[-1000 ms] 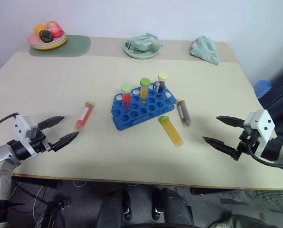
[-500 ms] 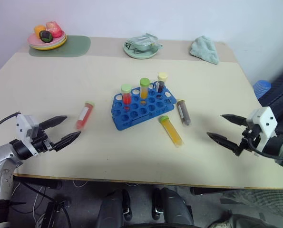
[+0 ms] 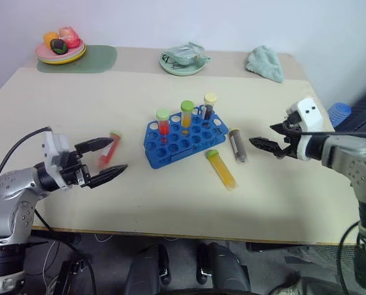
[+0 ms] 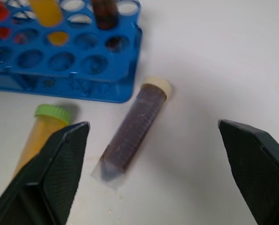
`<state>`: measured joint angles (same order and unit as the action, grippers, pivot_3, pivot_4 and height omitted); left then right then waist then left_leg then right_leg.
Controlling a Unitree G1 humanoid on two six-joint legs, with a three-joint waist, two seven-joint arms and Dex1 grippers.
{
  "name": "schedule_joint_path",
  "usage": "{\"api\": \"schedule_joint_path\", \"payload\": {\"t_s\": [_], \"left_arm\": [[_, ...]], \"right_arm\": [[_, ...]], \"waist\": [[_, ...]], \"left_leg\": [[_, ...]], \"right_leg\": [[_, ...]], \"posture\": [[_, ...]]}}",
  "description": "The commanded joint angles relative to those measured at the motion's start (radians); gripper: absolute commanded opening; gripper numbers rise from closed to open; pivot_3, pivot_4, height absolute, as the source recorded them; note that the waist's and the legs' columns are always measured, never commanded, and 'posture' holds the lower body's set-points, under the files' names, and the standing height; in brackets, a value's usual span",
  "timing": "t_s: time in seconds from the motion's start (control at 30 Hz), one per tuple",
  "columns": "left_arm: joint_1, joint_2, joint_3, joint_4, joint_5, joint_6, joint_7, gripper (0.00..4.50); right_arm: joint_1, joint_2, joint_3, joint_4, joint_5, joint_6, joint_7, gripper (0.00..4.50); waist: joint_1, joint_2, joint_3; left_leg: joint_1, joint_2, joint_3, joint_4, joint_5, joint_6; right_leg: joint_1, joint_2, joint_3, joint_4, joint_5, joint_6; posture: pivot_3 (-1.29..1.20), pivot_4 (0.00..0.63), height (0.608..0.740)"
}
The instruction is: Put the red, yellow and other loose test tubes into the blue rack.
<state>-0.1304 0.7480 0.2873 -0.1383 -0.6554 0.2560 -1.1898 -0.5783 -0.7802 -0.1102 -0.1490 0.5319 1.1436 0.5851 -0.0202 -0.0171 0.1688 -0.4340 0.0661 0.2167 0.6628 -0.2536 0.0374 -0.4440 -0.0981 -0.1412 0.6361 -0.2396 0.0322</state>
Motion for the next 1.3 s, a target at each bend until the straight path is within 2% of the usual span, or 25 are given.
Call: {"api": "schedule_joint_path", "payload": {"t_s": [0.03,0.2,0.47,0.6,0.7,0.9,0.97,1.03,1.1,1.3], "left_arm": [[-0.019,0.026,-0.014,-0.053,-0.038,0.042,-0.029,4.48],[-0.043,0.036,-0.042,-0.072,-0.055,0.086,-0.06,4.48],[-0.073,0.034,-0.068,-0.087,-0.076,0.132,-0.086,4.48],[-0.082,0.024,-0.085,-0.086,-0.073,0.138,-0.09,4.48],[-0.088,0.01,-0.089,-0.082,-0.078,0.145,-0.082,4.48],[-0.087,0.005,-0.09,-0.087,-0.076,0.151,-0.083,4.48],[-0.082,0.003,-0.09,-0.091,-0.075,0.151,-0.081,4.5],[-0.077,0.001,-0.089,-0.095,-0.074,0.15,-0.077,4.5],[-0.072,0.002,-0.085,-0.099,-0.076,0.152,-0.072,4.5],[-0.062,-0.002,-0.08,-0.109,-0.075,0.15,-0.059,4.5]], "right_arm": [[-0.103,0.022,0.04,0.061,-0.005,0.092,-0.019,4.5],[-0.225,0.081,0.094,0.182,-0.037,0.151,-0.048,4.5],[-0.321,0.167,0.13,0.304,-0.084,0.181,-0.09,4.5],[-0.37,0.212,0.156,0.429,-0.143,0.153,-0.126,4.5],[-0.431,0.264,0.155,0.601,-0.198,0.105,-0.168,4.5],[-0.476,0.309,0.192,0.761,-0.274,0.015,-0.163,4.5],[-0.486,0.319,0.199,0.799,-0.294,-0.017,-0.155,3.96],[-0.488,0.322,0.208,0.812,-0.31,-0.038,-0.14,3.21],[-0.481,0.312,0.229,0.788,-0.322,-0.052,-0.113,2.2],[-0.415,0.243,0.234,0.585,-0.291,-0.023,0.002,2.2]], "waist": [[-0.001,0.0,0.0],[-0.001,0.0,0.0],[-0.001,0.0,0.0],[-0.003,0.0,0.0],[-0.014,0.0,0.0],[-0.026,0.0,0.0],[-0.028,0.0,0.0],[-0.029,0.0,0.0],[-0.028,0.0,0.0],[-0.023,0.0,0.0]], "left_leg": [[-0.001,0.0,0.0,0.001,0.0,0.0],[-0.001,0.0,0.001,0.002,0.001,0.001],[-0.001,0.0,0.001,0.003,0.002,0.001],[-0.001,0.0,0.001,0.003,0.004,-0.001],[-0.001,0.0,0.001,0.003,0.004,-0.001],[-0.001,0.0,0.001,0.003,0.005,-0.002],[-0.001,0.0,0.001,0.003,0.005,-0.002],[0.0,0.0,0.001,0.003,0.006,-0.003],[0.0,0.0,0.001,0.003,0.006,-0.003],[-0.001,0.0,0.001,0.003,0.006,-0.003]], "right_leg": [[0.0,0.0,0.0,0.001,0.001,0.002],[-0.001,0.001,0.0,0.002,0.002,0.003],[-0.003,0.0,0.0,0.009,0.002,0.004],[-0.004,0.001,0.0,0.012,0.002,0.004],[-0.004,0.001,0.0,0.012,0.002,0.004],[-0.004,0.002,0.0,0.014,0.002,0.004],[-0.004,0.002,0.0,0.014,0.002,0.004],[-0.004,0.002,0.0,0.014,0.002,0.004],[-0.004,0.001,0.0,0.014,0.002,0.004],[-0.004,0.001,0.001,0.014,0.002,0.004]], "posture": [[0.0,0.15,0.74],[0.0,0.15,0.74],[0.0,0.15,0.74],[0.0,0.15,0.74],[0.0,0.15,0.74],[0.0,0.15,0.74],[0.0,0.15,0.74],[0.0,0.15,0.74],[0.0,0.15,0.74],[0.0,0.15,0.74]]}}
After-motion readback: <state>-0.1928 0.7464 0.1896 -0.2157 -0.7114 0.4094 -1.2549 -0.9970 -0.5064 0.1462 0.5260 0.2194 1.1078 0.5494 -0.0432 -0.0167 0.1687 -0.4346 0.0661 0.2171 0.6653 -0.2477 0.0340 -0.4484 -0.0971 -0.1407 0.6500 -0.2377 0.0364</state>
